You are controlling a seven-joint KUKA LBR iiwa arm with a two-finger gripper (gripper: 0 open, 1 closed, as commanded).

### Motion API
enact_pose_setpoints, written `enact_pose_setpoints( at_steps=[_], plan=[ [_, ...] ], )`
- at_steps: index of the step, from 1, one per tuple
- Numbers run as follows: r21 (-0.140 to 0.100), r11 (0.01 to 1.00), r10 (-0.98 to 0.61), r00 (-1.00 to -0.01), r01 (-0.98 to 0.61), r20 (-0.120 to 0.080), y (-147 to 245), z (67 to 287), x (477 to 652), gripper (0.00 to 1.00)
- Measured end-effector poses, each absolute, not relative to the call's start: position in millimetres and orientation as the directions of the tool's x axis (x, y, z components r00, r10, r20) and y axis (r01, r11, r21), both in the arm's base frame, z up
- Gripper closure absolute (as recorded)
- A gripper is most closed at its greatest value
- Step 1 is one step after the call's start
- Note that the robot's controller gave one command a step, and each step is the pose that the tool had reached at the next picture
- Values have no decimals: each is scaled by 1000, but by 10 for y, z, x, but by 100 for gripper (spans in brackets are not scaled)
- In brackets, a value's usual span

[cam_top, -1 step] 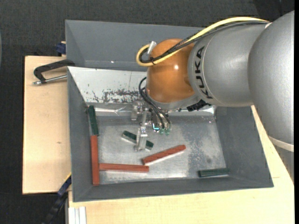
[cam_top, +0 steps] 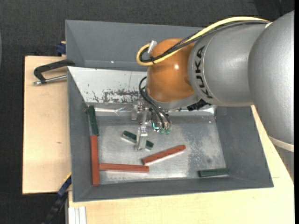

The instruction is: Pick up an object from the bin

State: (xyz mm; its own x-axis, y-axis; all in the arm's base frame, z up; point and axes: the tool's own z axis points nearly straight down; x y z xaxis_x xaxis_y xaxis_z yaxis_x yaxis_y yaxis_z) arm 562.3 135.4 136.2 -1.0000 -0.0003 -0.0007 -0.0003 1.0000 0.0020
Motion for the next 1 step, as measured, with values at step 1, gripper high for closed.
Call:
enact_pose_setpoints(
  at_steps=[1],
  plan=[
    [1, 999, -53, -999, -53, -1, 1021, 731, 5305, 100]
  ],
)
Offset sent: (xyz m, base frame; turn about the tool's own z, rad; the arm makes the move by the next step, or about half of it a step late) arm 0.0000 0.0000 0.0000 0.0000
